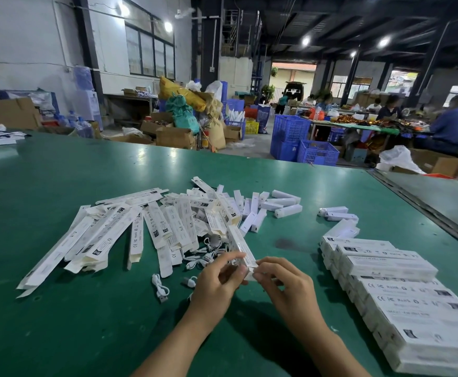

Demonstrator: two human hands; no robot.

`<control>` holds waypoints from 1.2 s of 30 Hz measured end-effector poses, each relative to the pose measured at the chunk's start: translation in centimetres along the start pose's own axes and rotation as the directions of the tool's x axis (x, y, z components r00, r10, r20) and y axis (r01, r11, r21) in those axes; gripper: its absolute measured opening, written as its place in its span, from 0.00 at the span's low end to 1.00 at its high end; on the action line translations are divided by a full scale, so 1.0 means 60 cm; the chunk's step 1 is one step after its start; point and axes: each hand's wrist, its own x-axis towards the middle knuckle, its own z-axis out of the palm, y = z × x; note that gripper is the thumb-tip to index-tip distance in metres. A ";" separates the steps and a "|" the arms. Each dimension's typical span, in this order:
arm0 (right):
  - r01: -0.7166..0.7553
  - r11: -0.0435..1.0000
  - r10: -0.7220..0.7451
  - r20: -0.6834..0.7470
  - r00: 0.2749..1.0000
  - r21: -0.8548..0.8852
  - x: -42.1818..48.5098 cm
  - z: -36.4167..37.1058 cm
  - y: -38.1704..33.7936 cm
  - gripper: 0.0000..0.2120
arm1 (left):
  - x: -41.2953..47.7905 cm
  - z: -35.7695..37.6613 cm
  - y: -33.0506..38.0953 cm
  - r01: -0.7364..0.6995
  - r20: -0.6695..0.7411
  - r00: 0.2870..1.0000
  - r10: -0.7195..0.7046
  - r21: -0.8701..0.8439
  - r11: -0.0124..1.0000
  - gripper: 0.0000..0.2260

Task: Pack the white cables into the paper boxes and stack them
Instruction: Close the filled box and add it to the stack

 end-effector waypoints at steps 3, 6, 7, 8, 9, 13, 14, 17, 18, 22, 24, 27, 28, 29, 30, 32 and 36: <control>-0.099 0.991 0.098 0.011 0.995 0.085 0.000 -0.002 -0.002 0.02 | -0.003 -0.001 0.004 -0.021 0.025 0.999 0.020 0.023 1.000 0.11; -0.243 0.950 0.238 0.047 0.970 0.195 0.001 -0.003 -0.009 0.03 | -0.004 -0.001 0.006 -0.037 0.053 0.998 0.036 0.019 0.999 0.18; -0.298 0.927 0.293 0.058 0.954 0.228 0.001 -0.003 -0.010 0.05 | -0.004 -0.001 0.005 -0.043 0.061 0.997 0.042 0.026 0.999 0.20; -0.358 0.894 0.353 0.070 0.933 0.270 0.002 -0.003 -0.012 0.08 | -0.004 -0.002 0.005 -0.049 0.066 0.997 0.046 0.034 0.998 0.21; -0.404 0.861 0.399 0.083 0.913 0.309 0.002 -0.003 -0.012 0.09 | -0.004 -0.002 0.004 -0.052 0.068 0.996 0.049 0.040 0.998 0.22; -0.460 0.810 0.440 0.142 0.887 0.365 0.006 -0.006 -0.014 0.09 | -0.004 -0.001 0.006 -0.067 0.083 0.995 0.059 0.087 0.994 0.18; -0.457 0.808 0.436 0.144 0.888 0.373 0.008 -0.007 -0.016 0.08 | -0.004 0.000 0.007 -0.069 0.091 0.994 0.061 0.091 0.993 0.16; -0.450 0.799 0.430 0.143 0.891 0.398 0.010 -0.007 -0.017 0.06 | -0.002 0.002 0.006 -0.077 0.096 0.993 0.067 0.104 0.992 0.12; -0.454 0.795 0.434 0.146 0.889 0.401 0.010 -0.007 -0.018 0.06 | -0.002 0.002 0.005 -0.076 0.099 0.993 0.066 0.106 0.991 0.12; -0.501 0.765 0.487 0.146 0.861 0.405 0.007 0.001 -0.017 0.06 | -0.001 0.001 0.003 -0.068 0.089 0.994 0.057 0.125 0.990 0.12; -0.552 0.736 0.557 0.114 0.823 0.392 0.002 0.009 -0.022 0.10 | -0.002 0.002 0.003 -0.078 0.051 0.996 0.071 0.172 0.982 0.09; -0.697 0.549 0.680 0.239 0.694 0.461 0.000 0.013 -0.033 0.21 | -0.004 0.007 0.007 -0.113 0.019 0.994 0.112 0.254 0.961 0.06; -0.736 0.416 0.690 0.341 0.638 0.534 0.002 0.012 -0.038 0.23 | -0.004 0.008 0.009 -0.137 0.032 0.991 0.133 0.294 0.946 0.07; -0.758 0.281 0.686 0.428 0.588 0.589 0.004 0.011 -0.041 0.24 | -0.004 0.009 0.010 -0.162 0.046 0.987 0.155 0.324 0.932 0.08; -0.766 0.182 0.679 0.485 0.551 0.616 0.005 0.009 -0.044 0.23 | -0.004 0.009 0.009 -0.180 0.055 0.984 0.171 0.343 0.922 0.09; -0.765 0.066 0.666 0.542 0.512 0.641 0.002 0.008 -0.047 0.21 | -0.004 0.011 0.009 -0.208 0.069 0.978 0.197 0.377 0.903 0.12; -0.682 -0.058 0.646 0.549 0.531 0.729 -0.018 0.007 -0.047 0.21 | -0.008 0.021 0.013 -0.251 0.149 0.967 0.208 0.386 0.888 0.11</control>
